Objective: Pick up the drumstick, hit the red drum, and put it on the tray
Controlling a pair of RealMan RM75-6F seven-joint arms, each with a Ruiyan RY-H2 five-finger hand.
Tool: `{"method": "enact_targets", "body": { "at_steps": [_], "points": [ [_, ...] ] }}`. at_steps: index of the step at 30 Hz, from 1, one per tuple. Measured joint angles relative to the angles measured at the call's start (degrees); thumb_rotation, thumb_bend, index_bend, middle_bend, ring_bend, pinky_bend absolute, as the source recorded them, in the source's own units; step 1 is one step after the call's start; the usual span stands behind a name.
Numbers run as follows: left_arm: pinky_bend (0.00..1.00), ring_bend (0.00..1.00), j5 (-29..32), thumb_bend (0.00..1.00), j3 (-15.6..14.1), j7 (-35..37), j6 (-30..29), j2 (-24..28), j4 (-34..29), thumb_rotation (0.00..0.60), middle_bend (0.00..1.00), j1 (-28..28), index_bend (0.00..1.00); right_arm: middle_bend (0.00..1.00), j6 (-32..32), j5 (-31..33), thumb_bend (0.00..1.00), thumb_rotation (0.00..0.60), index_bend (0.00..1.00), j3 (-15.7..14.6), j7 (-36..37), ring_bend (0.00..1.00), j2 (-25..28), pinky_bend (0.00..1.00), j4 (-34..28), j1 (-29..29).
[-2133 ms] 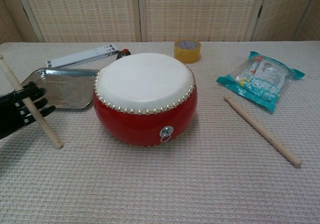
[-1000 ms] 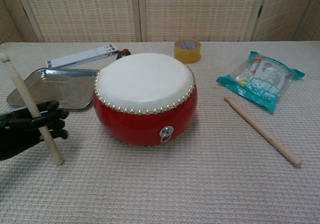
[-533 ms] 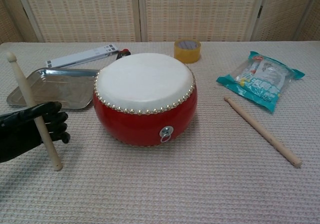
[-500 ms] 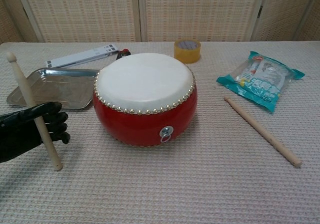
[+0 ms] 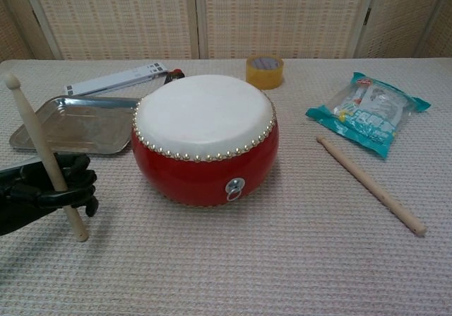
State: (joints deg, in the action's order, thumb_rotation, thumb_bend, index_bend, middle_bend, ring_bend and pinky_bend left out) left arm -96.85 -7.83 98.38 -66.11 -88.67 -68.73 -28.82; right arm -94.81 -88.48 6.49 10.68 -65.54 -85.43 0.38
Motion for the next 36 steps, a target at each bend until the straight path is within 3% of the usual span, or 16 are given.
{"method": "enact_targets", "body": {
  "at_steps": [10, 19, 33, 36],
  "points": [
    [0.54, 0.7, -0.9, 0.24, -1.9, -1.1, -0.2, -0.9, 1.2, 0.575, 0.76, -0.7, 0.74, 0.09, -0.2, 0.0, 0.05, 0.6, 0.01, 0.0, 0.0, 0.0, 0.1, 0.12, -0.2, -0.1],
    [0.61, 0.78, 0.6, 0.24, -2.2, -2.8, 1.3, -2.3, 2.4, 0.58, 0.84, -1.0, 0.8, 0.09, -0.5, -0.1, 0.05, 0.6, 0.01, 0.0, 0.2, 0.0, 0.0, 0.13, -0.1, -0.2],
    [0.79, 0.92, 3.5, 0.24, -1.3, -6.3, 2.9, -4.2, 2.7, 0.6, 0.99, -0.7, 0.95, 0.09, -0.9, -0.3, 0.05, 0.6, 0.02, 0.1, 0.6, 0.0, -0.2, 0.14, 0.4, -0.3],
    [0.87, 0.97, 4.0, 0.29, -1.0, -7.4, 3.3, -4.4, 2.8, 0.6, 1.0, -0.6, 0.99, 0.09, -1.0, -0.3, 0.05, 0.6, 0.02, 0.1, 0.6, 0.0, -0.2, 0.14, 0.5, -0.4]
  ]
}}
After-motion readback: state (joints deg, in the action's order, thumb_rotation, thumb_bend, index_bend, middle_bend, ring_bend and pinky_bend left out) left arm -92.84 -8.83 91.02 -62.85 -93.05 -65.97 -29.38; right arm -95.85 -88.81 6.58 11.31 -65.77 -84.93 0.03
